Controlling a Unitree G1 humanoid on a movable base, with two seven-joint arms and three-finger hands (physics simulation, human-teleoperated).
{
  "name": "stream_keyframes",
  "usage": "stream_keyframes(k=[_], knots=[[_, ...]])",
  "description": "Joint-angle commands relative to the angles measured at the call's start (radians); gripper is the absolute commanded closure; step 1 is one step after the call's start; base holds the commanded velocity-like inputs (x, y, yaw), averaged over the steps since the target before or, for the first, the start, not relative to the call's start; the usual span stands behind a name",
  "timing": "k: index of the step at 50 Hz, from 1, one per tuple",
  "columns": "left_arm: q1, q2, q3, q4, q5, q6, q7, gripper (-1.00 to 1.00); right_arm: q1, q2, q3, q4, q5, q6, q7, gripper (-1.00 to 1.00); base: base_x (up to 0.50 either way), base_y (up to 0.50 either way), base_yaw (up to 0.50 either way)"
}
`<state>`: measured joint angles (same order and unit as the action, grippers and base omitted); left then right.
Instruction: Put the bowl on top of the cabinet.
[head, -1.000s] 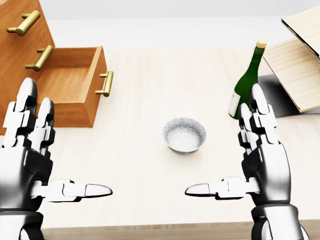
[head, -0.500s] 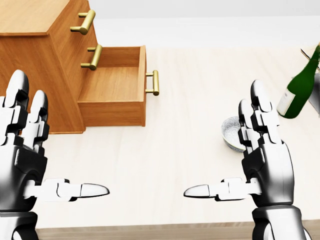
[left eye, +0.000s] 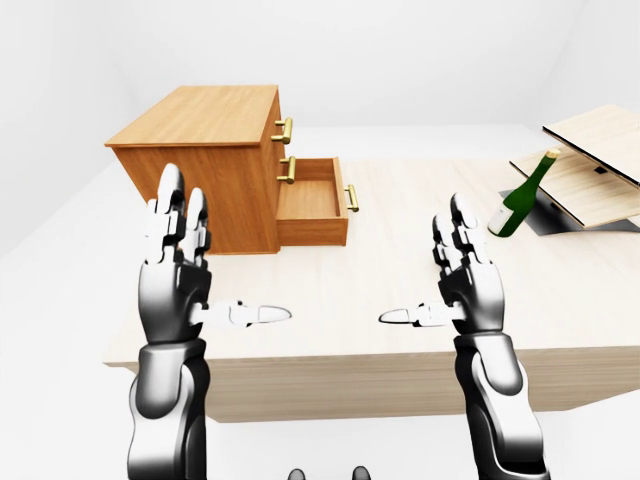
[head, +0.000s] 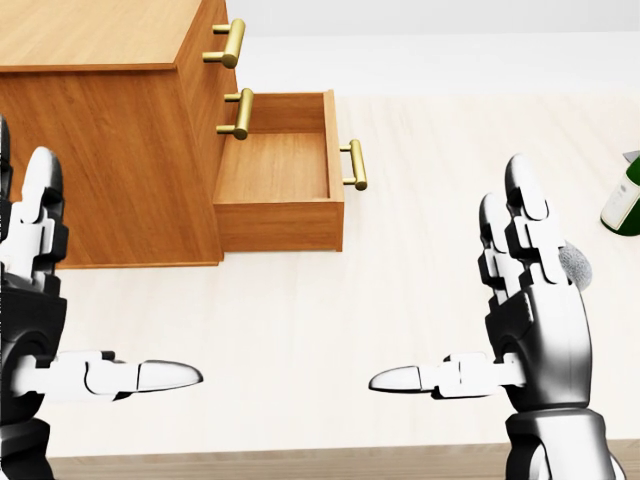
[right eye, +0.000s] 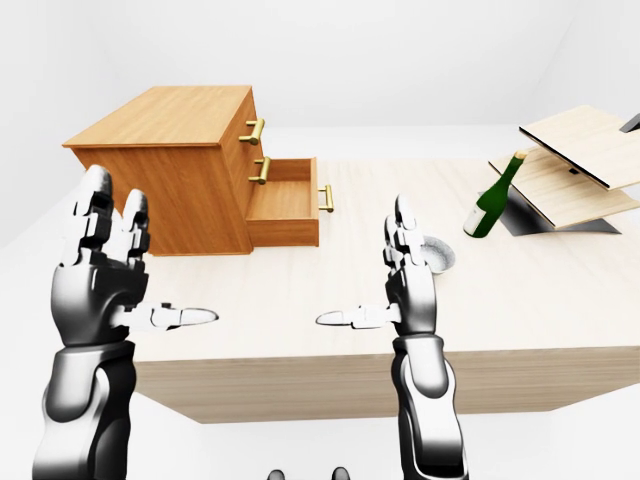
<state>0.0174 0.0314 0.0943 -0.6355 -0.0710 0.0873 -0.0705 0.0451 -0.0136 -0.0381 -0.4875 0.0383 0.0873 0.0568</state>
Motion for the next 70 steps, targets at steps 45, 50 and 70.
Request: stream_keyframes(k=[45, 50, 70], knots=[[-0.207, 0.192, 0.331, -0.196, -0.287, 0.0, 0.079, -1.0, -0.004, -0.005, -0.024, -0.021, 0.044, 0.0, 0.003, -1.0, 0.11, 0.0, 0.0], [-0.225, 0.222, 0.369, -0.18, -0.323, 0.0, 0.094, -1.0, -0.005, -0.006, -0.024, -0.013, 0.041, 0.0, 0.004, -1.0, 0.5, 0.0, 0.0], [-0.226, 0.255, 0.387, -0.157, -0.356, 0.0, 0.117, -1.0, -0.004, -0.008, -0.028, -0.016, 0.036, 0.0, 0.014, -1.0, 0.14, 0.2, 0.0]])
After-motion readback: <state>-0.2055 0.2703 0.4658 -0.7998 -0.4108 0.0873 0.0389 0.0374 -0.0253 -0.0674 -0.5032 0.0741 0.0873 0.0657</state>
